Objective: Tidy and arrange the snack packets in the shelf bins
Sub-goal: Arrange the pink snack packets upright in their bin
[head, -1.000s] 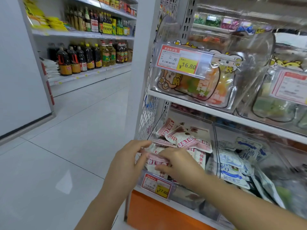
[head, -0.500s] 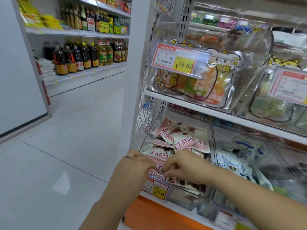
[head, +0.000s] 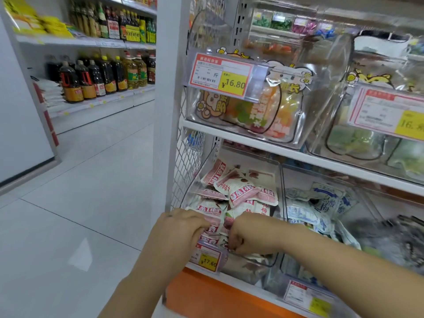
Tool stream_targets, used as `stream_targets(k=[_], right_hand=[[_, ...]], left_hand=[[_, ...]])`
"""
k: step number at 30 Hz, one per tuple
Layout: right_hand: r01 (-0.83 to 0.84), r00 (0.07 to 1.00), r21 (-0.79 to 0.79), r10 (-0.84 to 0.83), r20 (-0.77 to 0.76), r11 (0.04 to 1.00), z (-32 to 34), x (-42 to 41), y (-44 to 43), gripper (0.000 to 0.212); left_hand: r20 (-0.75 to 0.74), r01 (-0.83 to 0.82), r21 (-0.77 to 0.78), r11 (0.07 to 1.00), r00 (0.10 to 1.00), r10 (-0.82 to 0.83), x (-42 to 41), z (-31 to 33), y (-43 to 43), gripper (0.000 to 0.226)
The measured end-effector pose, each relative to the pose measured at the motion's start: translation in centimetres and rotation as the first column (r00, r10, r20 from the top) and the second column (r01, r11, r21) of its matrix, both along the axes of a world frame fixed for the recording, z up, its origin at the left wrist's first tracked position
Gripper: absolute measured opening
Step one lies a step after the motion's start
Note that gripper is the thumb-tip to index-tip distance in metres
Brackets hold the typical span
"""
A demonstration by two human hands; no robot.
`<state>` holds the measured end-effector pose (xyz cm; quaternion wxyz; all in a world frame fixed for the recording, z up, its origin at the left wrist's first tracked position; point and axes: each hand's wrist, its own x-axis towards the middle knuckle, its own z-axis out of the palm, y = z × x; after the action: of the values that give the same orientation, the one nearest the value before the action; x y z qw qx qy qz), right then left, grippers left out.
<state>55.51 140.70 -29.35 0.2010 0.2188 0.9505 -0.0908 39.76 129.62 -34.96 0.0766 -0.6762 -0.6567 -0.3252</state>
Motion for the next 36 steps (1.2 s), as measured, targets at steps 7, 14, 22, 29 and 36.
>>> stream_targets(k=[7, 14, 22, 29, 36], right_hand=[[0.117, 0.991, 0.004, -0.117, -0.071, 0.993, 2.7, 1.3, -0.5, 0.018], [0.319, 0.742, -0.149, -0.345, -0.575, 0.936, 8.0, 4.6, -1.3, 0.018], [0.200, 0.470, -0.052, -0.142, -0.871, 0.978, 3.5, 2.1, -4.9, 0.003], [0.200, 0.529, -0.342, -0.394, -0.751, 0.918, 4.6, 2.1, -3.2, 0.020], [0.515, 0.819, 0.084, -0.461, -0.343, 0.853, 3.1, 2.3, 1.3, 0.030]], left_hand=[[0.007, -0.009, -0.062, 0.998, 1.000, 0.010, -0.3, 0.1, -0.2, 0.017], [0.409, -0.024, -0.020, 1.000, 0.912, 0.030, 1.3, 3.0, -1.5, 0.019], [0.985, 0.396, 0.152, 0.906, 0.016, -0.173, 4.8, 4.8, -0.9, 0.059], [0.956, 0.110, -0.003, 0.994, 0.292, -0.029, 4.2, 4.6, -1.1, 0.025], [0.947, -0.157, 0.030, 0.987, 0.320, 0.023, 1.7, 4.4, -1.4, 0.020]])
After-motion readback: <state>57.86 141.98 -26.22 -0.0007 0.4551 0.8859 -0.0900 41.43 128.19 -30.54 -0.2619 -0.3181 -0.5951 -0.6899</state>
